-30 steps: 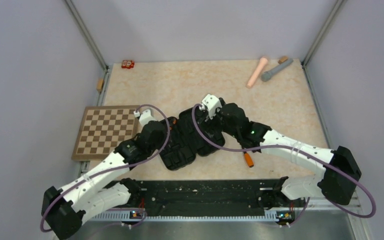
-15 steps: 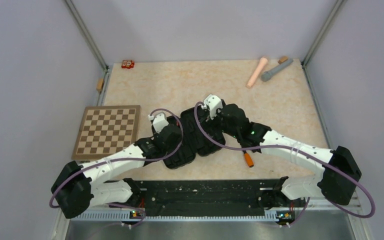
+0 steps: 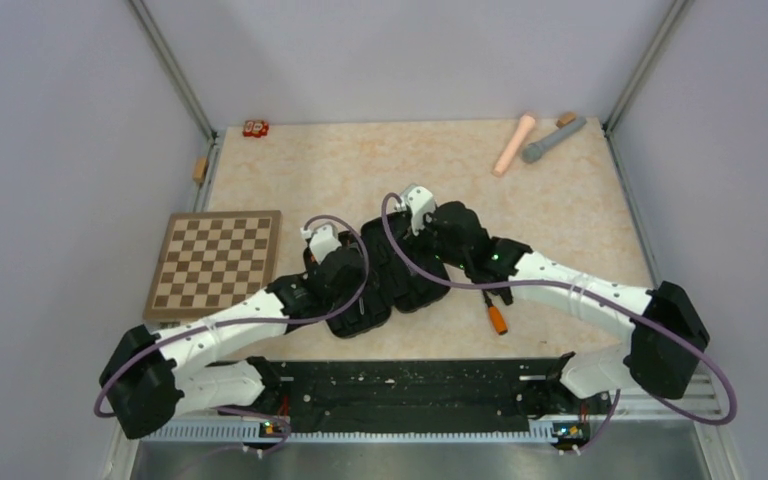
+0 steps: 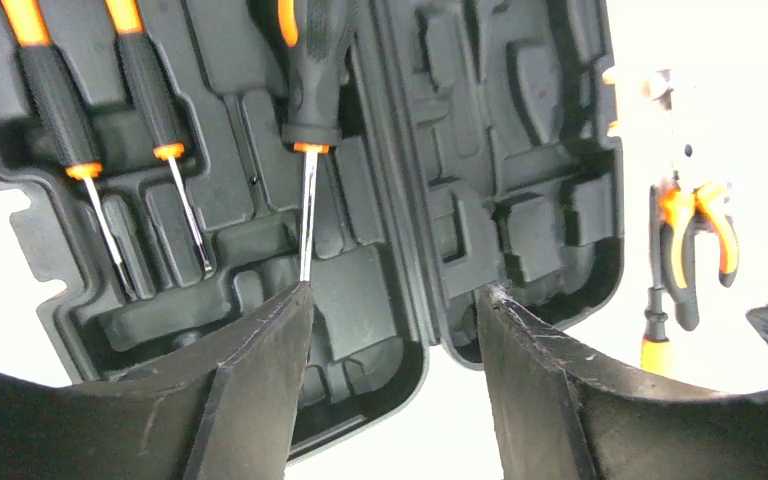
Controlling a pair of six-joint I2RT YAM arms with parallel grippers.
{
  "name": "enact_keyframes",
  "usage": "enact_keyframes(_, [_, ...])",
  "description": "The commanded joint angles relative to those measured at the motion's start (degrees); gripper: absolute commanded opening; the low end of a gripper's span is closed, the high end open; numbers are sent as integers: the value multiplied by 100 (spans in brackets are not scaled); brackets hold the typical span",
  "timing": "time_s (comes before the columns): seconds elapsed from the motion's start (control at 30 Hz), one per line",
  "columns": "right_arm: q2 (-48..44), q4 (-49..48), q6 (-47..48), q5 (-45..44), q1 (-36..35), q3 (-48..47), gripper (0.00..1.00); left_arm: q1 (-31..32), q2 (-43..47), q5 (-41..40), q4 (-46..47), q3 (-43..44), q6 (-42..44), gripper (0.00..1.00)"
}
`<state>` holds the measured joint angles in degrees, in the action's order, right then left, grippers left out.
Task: Pack the tool kit
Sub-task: Place the screwdriver in the toolbox.
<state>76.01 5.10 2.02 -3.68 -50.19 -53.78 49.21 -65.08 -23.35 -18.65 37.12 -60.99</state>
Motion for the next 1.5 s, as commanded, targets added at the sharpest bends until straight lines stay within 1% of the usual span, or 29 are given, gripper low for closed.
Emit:
enact_keyframes(0.0, [527, 239, -830, 350, 44, -876, 63, -196, 736, -549, -232, 486, 215, 65])
enact_keyframes(0.1, [976, 390, -1504, 558, -7, -1301, 60, -807, 1324, -361, -457, 525, 651, 66])
enact_keyframes(0.17, [1272, 420, -1905, 529, -116, -1560, 60, -1399, 1646, -50, -629, 552, 1024, 67])
enact_keyframes(0.27, [1786, 506, -2278, 409, -243, -1955, 60, -2358, 1964, 316, -867, 568, 1684, 71])
enact_keyframes(0.4, [2515, 952, -2370, 60, -365, -2678, 58, -3193, 2104, 705, -1053, 590, 2341, 77])
enact_keyframes(0.5, [2966, 1279, -2275, -117, -441, -3169, 52, -3592, 2090, 1024, -1034, 544, 2635, 77])
enact_keyframes(0.57, [3154, 1390, -2236, -179, -474, -3320, 46, -3789, 2032, 1244, -1004, 497, 2763, 77])
enact_keyframes(0.67, [3345, 1571, -2182, -194, -526, -3435, 39, -3874, 1994, 1392, -1006, 371, 2788, 75])
enact_keyframes(0.8, [3540, 1927, -2135, -207, -653, -3551, 31, -3875, 2075, 1713, -967, -17, 2434, 73])
enact_keyframes(0.93, [3643, 2195, -2090, -312, -743, -3565, 22, -3875, 2093, 2251, -782, -489, 2087, 67])
enact_keyframes(1.0, [3709, 2300, -2069, -346, -790, -3569, 18, -3875, 2038, 2583, -707, -641, 1982, 65])
enact_keyframes(1.1, [3814, 2409, -2006, -365, -822, -3643, 12, -3875, 1902, 2863, -632, -744, 1942, 63])
enact_keyframes(1.2, [3923, 2464, -1962, -381, -823, -3789, 8, -3875, 1727, 2921, -580, -778, 1893, 61])
enact_keyframes(1.3, [4105, 2655, -1909, -371, -831, -4061, 6, -3875, 1562, 2884, -490, -860, 1844, 59])
enact_keyframes(1.47, [4317, 2815, -1862, -335, -826, -4271, 0, -3875, 1504, 2830, -400, -933, 1820, 54])
